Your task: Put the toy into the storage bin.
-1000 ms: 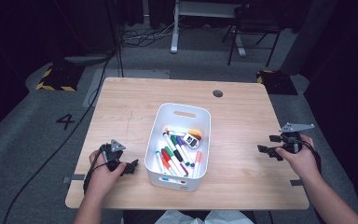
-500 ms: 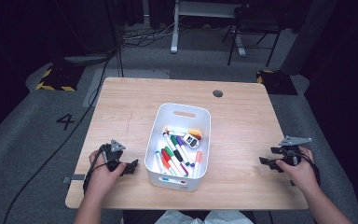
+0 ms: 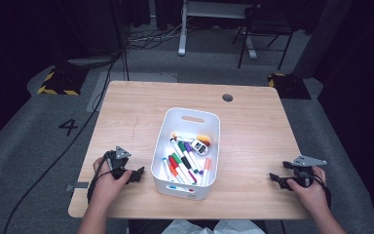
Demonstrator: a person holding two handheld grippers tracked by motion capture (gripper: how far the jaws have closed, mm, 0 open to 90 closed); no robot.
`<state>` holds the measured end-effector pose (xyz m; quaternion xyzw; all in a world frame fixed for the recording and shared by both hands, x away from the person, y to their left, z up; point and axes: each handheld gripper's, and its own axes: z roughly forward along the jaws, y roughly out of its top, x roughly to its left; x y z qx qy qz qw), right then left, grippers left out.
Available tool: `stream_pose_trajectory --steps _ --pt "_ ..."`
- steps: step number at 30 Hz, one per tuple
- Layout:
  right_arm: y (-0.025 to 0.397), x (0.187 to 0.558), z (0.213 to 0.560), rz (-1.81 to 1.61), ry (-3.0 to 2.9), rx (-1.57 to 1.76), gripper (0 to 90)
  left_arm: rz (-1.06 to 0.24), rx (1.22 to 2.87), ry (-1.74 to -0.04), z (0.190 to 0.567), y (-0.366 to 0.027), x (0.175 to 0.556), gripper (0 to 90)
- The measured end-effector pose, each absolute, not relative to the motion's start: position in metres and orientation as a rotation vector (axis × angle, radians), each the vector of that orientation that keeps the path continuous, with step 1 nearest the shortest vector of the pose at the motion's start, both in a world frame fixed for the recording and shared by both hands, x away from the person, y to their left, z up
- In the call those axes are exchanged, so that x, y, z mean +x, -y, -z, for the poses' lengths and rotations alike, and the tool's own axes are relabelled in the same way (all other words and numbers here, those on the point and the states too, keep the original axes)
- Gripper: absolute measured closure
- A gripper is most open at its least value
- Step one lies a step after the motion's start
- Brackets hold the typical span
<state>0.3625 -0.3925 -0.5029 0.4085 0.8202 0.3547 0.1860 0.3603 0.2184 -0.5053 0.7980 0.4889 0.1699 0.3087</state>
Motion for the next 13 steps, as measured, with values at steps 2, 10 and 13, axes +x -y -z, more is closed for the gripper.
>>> stream_pose_trajectory --steps 2,10,13 --pt "0.3908 0.3619 0.5042 -1.002 -2.297 1.154 14.0 -0.449 2.109 -1.292 0.5053 -0.2184 0.3603 0.5" --pt "0.3897 0.3637 0.5048 -1.000 -2.315 1.143 9.7 -0.450 2.108 -1.293 0.5053 -0.2183 0.3602 0.5" --pt "0.3896 0.3637 0.5049 -1.000 -2.312 1.144 9.7 -0.449 2.110 -1.293 0.5053 -0.2182 0.3603 0.4"
